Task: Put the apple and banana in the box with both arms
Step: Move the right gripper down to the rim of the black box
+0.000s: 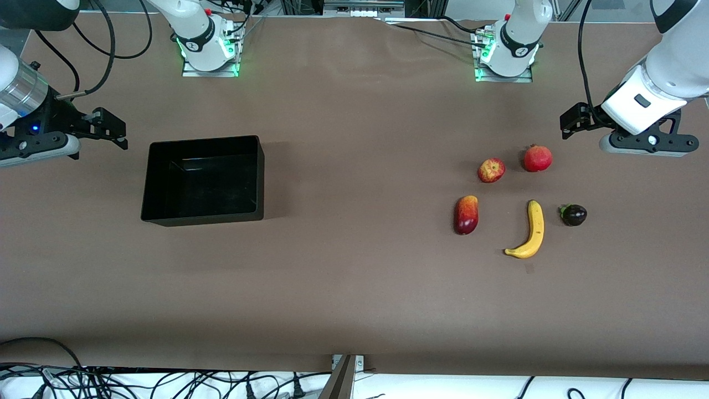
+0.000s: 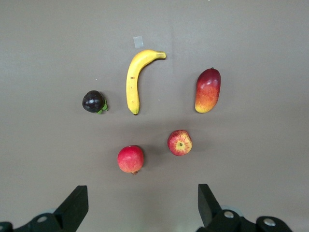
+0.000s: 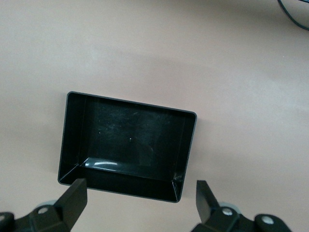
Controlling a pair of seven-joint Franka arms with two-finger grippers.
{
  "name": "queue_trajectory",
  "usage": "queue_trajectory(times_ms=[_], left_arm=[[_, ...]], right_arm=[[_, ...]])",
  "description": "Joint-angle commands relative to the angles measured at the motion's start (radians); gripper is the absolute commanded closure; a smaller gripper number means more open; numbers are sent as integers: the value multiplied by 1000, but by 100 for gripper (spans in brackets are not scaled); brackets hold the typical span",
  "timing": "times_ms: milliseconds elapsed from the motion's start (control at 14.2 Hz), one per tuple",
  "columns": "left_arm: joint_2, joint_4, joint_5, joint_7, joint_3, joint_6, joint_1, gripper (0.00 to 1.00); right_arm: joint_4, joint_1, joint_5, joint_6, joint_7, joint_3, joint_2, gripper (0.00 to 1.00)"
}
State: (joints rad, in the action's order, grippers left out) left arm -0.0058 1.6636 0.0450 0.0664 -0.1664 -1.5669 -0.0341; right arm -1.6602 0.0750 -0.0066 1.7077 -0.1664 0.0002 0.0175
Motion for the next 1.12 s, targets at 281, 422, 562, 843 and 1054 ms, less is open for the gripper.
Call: queue_trajectory(times_ms=[281, 422, 562, 843, 1054], left_arm=[[12, -31, 24, -2, -19, 24, 5, 0], [12, -31, 24, 0, -25, 24, 5, 0], [13, -33, 26, 4, -27, 21, 6, 0], [13, -36, 26, 4, -36, 21, 6, 0], [24, -56, 26, 0, -35, 21, 2, 0]], right_arm=[[14, 0, 4, -3, 31, 4, 10, 0], [17, 2, 5, 1, 31, 4, 28, 0], [17, 14, 0, 1, 30, 4, 74, 0], [7, 5, -16, -13, 38, -2, 160, 0], [-176, 0, -12, 111, 120, -58, 141, 0]])
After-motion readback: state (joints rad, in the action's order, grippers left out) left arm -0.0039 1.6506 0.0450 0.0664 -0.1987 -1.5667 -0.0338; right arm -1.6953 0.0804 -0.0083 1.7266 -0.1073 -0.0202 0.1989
